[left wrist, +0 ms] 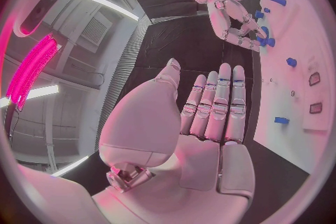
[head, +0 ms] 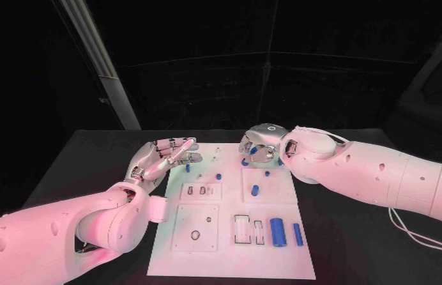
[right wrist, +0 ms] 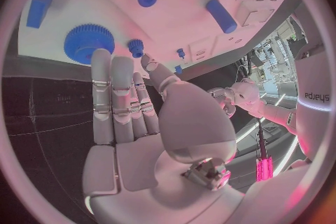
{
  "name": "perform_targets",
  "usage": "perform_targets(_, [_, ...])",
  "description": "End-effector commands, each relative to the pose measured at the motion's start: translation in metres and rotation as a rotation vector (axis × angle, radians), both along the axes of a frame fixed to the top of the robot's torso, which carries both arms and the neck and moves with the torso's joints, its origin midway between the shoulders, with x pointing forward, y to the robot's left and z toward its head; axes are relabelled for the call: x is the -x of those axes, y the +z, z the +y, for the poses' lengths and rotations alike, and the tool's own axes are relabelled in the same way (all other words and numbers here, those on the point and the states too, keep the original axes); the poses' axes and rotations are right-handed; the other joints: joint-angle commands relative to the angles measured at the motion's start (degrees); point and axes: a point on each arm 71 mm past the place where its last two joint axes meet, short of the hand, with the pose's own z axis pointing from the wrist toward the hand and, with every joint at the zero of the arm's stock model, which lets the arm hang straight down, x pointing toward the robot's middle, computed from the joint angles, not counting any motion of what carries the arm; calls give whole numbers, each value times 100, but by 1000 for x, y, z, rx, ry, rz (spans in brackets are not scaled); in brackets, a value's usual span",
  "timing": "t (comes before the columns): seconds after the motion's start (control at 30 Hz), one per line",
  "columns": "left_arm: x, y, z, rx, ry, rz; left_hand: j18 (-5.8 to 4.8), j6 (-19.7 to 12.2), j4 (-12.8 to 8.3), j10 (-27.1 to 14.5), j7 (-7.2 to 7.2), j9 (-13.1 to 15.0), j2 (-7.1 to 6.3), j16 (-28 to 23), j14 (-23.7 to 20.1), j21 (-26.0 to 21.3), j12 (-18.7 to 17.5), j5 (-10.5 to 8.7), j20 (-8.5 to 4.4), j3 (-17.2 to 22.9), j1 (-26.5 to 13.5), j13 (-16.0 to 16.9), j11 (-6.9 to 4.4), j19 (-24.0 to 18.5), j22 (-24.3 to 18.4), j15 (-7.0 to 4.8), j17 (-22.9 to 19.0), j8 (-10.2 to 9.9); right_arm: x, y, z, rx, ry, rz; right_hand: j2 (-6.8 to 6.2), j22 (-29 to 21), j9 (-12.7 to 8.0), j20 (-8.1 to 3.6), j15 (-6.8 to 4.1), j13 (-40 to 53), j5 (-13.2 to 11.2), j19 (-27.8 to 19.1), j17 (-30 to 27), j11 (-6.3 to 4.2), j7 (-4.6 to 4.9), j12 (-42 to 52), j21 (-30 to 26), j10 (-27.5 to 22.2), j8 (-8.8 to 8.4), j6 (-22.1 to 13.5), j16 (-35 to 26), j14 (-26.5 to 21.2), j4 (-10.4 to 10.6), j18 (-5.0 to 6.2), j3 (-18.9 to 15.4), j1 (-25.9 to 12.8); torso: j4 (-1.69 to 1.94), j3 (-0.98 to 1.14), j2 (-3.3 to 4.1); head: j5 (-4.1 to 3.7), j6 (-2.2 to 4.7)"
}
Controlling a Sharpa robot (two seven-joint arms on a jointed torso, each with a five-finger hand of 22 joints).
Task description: Assemble the parts on the task board
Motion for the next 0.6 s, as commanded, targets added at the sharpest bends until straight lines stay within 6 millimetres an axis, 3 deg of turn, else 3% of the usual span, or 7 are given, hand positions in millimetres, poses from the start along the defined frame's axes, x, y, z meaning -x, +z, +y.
perform_targets(0.03, [0, 2, -2, 7, -21, -10, 77, 39, -12, -36, 24, -8, 57, -33, 13, -5, -20, 0, -9, -8, 15, -6, 14, 47, -10, 19, 0, -21, -1, -1, 1, 38, 3, 16, -13, 348, -4, 23, 30, 4, -17, 98, 340, 9, -3, -11, 279, -34, -12, -35, 342, 132, 0, -24, 91, -71, 15, 6, 31, -8, 5])
perform_targets(0.47, [-1, 2, 0, 4, -19, -8, 77, 39, -13, -39, 24, -9, 58, -40, 9, -7, -26, 0, -8, -12, 13, -6, 15, 48, -12, 20, -1, -25, -2, -5, 2, 70, -1, 53, -19, 1272, 3, 52, 19, 8, -14, 313, 1204, -8, -16, -1, 1003, 65, 0, 44, 1216, 135, 35, -146, 346, -120, 13, 21, 45, -16, -48])
perform_targets(0.6, [-1, 1, 0, 2, -16, -7, 77, 39, -14, -40, 24, -9, 59, -42, 9, -7, -28, 0, -8, -13, 13, -6, 15, 49, -13, 20, -1, -26, -2, -6, 2, 75, 4, 60, -6, 1561, 4, 54, 11, 7, -24, 398, 1441, -20, -23, -6, 1213, 115, 0, 82, 1447, 145, 37, -188, 447, -113, 20, 24, 51, 14, -67])
